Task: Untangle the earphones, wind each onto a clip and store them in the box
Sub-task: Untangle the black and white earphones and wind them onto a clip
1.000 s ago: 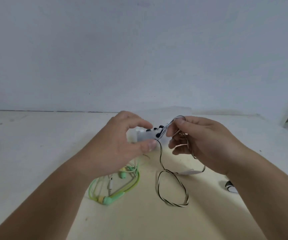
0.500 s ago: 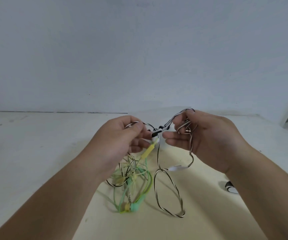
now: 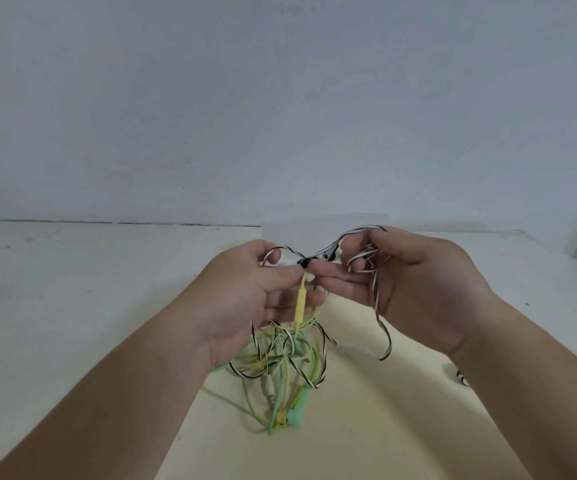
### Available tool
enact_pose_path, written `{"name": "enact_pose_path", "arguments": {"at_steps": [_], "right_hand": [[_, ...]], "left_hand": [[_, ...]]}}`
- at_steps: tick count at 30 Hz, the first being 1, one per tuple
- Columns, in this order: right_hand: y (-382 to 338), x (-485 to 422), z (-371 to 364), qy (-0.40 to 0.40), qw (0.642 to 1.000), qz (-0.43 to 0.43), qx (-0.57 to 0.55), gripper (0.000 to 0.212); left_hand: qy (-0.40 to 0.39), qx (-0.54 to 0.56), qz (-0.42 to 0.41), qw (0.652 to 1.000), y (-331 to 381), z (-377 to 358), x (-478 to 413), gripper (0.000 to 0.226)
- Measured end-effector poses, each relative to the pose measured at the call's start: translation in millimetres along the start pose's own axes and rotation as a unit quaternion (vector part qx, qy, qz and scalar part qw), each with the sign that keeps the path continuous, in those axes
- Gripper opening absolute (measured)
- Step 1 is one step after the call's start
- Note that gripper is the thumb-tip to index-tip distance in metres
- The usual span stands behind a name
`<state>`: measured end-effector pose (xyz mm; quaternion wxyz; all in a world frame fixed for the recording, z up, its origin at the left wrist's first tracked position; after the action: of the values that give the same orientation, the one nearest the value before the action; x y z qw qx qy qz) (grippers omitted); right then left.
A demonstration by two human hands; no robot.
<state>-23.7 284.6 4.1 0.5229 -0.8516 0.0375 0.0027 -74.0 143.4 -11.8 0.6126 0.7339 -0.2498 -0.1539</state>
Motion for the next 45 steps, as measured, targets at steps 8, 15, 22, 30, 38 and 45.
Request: {"name": "enact_pose_path", "arguments": {"at_steps": [8, 15, 22, 30, 38, 45], "right_hand": [[-2, 0, 10, 0.045, 0.995, 0.000, 0.090, 0.031], [-25, 6, 26, 0.104, 0.972, 0.043, 0.208, 0.006], [-39, 8, 47, 0.174, 0.971, 0.070, 0.152, 0.027], [-23, 8, 52, 0.161, 0.823, -0.038, 0.543, 0.033], [-22, 4, 20, 0.152, 0.658, 0.082, 0.733, 0.012], [12, 3, -14, -0.035, 0.912, 0.078, 0.401, 0.017]], "left_hand": [[0.060, -0.003, -0.069, 0.996, 9, 15, -5, 0.035], [0.093, -0.124, -0.098, 0.983, 25, 23, 0, 0.008], [0.261, -0.280, -0.122, 0.916, 35, 70, -3, 0.027], [0.259, -0.346, -0.242, 0.869, 59, 62, 8, 0.036], [0.130, -0.336, -0.355, 0.863, 68, 21, 21, 0.036], [0.045, -0.299, -0.319, 0.898, 60, 6, 20, 0.035]]}}
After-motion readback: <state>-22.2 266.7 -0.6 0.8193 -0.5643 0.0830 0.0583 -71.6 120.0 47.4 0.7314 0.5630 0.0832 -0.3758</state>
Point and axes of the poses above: each hand's wrist, its own x-axis away from the middle knuckle, its own z-axis out of the back of the hand, y = z × x, the point moved 8 cm from there along -x, towards the middle knuckle
